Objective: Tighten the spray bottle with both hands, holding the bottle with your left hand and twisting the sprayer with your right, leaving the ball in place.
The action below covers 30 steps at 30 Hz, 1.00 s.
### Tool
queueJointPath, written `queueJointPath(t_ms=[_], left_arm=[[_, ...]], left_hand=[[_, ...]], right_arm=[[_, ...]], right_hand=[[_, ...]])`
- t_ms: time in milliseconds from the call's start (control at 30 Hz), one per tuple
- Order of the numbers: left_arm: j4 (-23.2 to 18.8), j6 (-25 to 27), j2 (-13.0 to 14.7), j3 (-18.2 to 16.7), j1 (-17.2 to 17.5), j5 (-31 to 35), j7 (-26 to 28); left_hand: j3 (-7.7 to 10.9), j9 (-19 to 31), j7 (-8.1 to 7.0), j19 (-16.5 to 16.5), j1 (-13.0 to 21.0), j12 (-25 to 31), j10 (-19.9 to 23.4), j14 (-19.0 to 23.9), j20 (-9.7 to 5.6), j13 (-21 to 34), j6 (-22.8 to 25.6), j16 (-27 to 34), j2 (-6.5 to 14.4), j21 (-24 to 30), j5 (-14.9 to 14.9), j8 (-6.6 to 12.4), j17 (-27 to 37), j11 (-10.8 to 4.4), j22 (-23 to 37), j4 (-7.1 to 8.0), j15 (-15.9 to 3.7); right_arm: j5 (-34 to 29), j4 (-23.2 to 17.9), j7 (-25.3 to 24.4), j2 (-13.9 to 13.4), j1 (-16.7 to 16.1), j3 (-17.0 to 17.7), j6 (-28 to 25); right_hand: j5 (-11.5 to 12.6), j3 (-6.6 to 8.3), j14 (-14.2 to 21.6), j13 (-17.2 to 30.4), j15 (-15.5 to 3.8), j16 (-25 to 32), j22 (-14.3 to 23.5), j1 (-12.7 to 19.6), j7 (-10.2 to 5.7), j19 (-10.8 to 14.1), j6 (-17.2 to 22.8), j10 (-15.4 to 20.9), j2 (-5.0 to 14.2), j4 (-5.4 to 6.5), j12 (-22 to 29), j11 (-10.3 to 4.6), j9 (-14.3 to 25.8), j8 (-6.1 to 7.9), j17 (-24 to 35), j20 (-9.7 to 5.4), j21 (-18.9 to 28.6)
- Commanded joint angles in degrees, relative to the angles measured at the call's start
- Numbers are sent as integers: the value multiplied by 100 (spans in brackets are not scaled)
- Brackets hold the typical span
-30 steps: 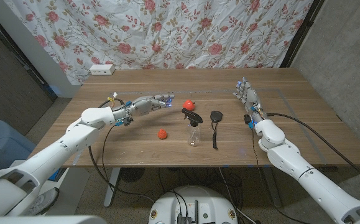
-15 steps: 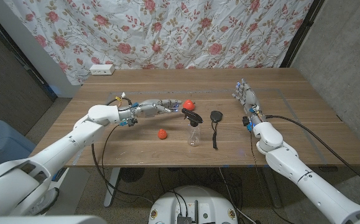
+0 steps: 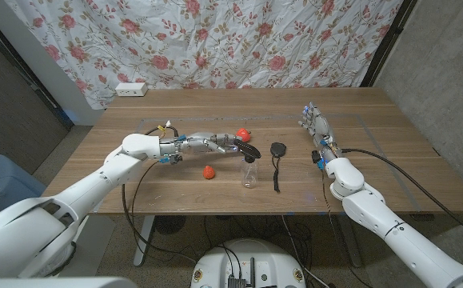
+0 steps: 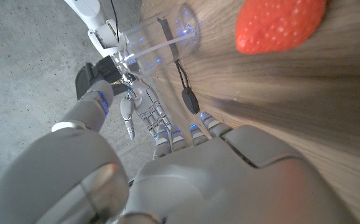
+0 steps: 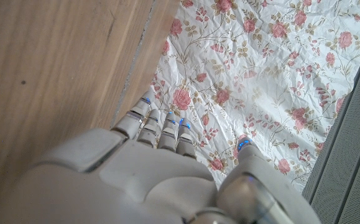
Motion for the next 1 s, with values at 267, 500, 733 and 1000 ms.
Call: queueJointPath(t_ms=[267,500,733,1000], left_arm=[[974,-381,-567,331,-509,145,-718],[1052,-379,-616,377,-571,157,-881],[1330,-513,-752,418,-685,188,-1034],[1644,-679,-947,479,-821,227,-1242]], left_hand=[[60,10,-3,-74,177,-8,-138,-122,-443,14,-119,-14,-63,8,57,-12,31,6,12,11,-135],[60,11,7,-86,227,3,-148,-138,-436,15,-95,-8,-85,13,55,9,31,21,13,13,-137],[60,11,-1,-84,275,12,-153,-141,-446,15,-79,-1,-105,21,56,23,31,4,13,14,-144],[60,11,-4,-74,324,27,-137,-135,-442,15,-84,8,-123,29,57,28,31,0,13,15,-154]], right_arm=[[-10,-275,-185,-93,-269,131,-87],[-6,-286,-222,-63,-345,158,-15],[-19,-374,-251,-114,-407,191,-65],[10,-466,-226,-180,-464,222,-134]], right_hand=[[-14,3,-47,13,-2,-22,19,-51,-9,-15,-60,-40,-8,-60,17,-20,10,6,3,19,20],[-15,-1,-51,13,-1,-20,19,-61,-9,-17,-82,-40,-4,-70,21,-17,10,2,-1,23,22],[-16,-4,-51,13,-1,-17,19,-69,-12,-18,-90,-42,0,-79,24,-18,10,4,-5,25,24],[-17,-9,-50,13,-8,-13,19,-82,-16,-19,-98,-37,6,-86,29,-11,10,6,-8,24,26]])
